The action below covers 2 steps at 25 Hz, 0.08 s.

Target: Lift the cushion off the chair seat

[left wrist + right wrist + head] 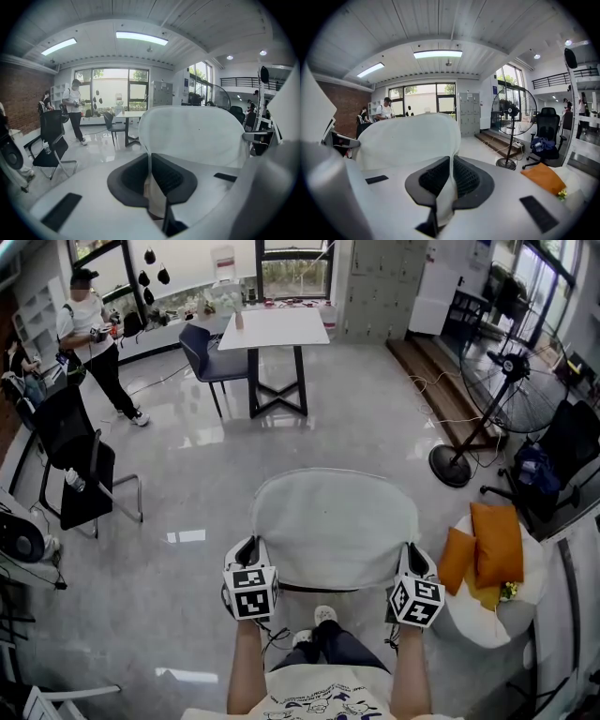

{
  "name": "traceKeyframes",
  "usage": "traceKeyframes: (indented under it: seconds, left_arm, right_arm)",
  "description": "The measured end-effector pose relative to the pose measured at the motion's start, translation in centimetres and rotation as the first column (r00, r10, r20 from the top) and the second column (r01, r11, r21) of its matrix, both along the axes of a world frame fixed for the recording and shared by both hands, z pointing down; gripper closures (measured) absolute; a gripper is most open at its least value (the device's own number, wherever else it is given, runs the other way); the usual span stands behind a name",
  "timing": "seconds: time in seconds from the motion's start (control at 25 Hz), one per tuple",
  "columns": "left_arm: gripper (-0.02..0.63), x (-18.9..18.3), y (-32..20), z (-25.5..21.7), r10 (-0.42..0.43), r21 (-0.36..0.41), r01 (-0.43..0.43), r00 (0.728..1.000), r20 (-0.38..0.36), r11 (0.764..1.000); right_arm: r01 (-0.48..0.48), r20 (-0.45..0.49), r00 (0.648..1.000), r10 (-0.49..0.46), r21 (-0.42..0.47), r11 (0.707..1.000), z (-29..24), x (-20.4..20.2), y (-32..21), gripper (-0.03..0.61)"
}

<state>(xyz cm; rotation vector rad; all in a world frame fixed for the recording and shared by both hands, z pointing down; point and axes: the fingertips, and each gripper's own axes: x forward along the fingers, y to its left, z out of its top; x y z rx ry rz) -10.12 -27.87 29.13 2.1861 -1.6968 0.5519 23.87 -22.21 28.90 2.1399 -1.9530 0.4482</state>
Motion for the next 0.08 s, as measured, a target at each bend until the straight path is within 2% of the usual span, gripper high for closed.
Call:
traceKeyframes:
  seconds: [0.08]
  left_arm:
    - [0.577, -0.02, -0.25, -0.01, -0.003, -0.002, 0.003, 1.000, -0.001, 1.000]
  right_arm:
    - [0.002, 0.001, 1.000, -0.002, 0.000, 1.000, -0.02, 0.01, -0.26, 0.540]
